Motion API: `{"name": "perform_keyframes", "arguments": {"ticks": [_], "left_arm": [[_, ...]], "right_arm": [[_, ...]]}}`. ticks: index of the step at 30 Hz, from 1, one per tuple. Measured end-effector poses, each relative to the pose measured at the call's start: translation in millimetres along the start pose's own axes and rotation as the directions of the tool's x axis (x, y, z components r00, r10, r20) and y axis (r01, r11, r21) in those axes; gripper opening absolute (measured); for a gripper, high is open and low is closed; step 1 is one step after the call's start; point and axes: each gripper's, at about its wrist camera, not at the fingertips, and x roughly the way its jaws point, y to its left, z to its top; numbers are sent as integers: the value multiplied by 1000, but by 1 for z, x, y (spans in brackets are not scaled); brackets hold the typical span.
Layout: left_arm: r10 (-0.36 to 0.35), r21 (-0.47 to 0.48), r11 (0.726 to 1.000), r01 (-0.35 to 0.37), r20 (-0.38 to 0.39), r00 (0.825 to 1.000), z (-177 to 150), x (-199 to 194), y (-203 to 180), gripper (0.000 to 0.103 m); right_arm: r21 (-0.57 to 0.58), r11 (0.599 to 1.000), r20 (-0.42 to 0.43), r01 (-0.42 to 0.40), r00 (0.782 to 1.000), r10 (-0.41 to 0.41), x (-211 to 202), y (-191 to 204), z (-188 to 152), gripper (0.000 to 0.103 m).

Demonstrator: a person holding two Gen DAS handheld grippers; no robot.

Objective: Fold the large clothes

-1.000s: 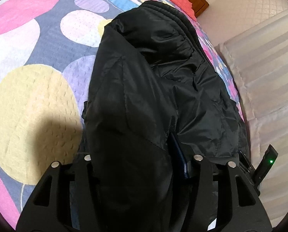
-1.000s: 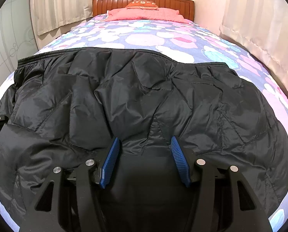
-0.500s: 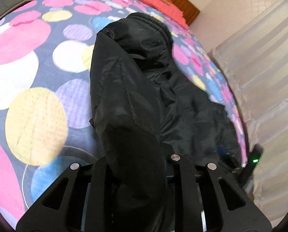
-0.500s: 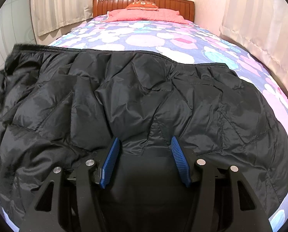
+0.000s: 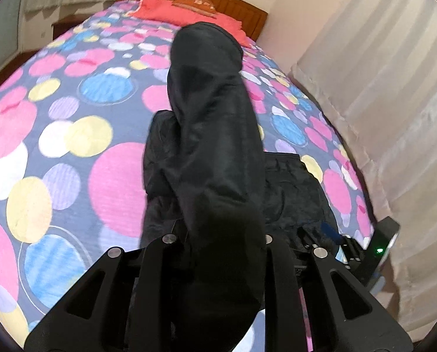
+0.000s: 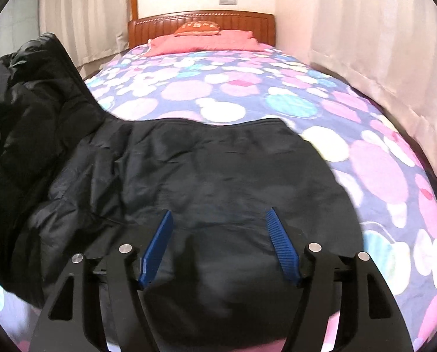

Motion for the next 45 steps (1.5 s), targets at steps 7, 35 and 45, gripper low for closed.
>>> {"name": "perform_keyframes", "arguments": {"ticks": [7, 35, 45], "left_arm": [[76, 111, 991, -76, 5, 997, -18, 37, -86, 18], [157, 228, 963, -145, -32, 987, -74, 153, -187, 18], [156, 228, 962, -149, -13, 988, -78, 150, -187, 18]], "right_arm": [[75, 996, -10, 40, 999, -40, -8, -63, -10, 66], [144, 981, -47, 131, 991, -125, -8, -140, -26, 66], [120, 976, -66, 180, 983, -173, -4, -140, -31, 66]]}}
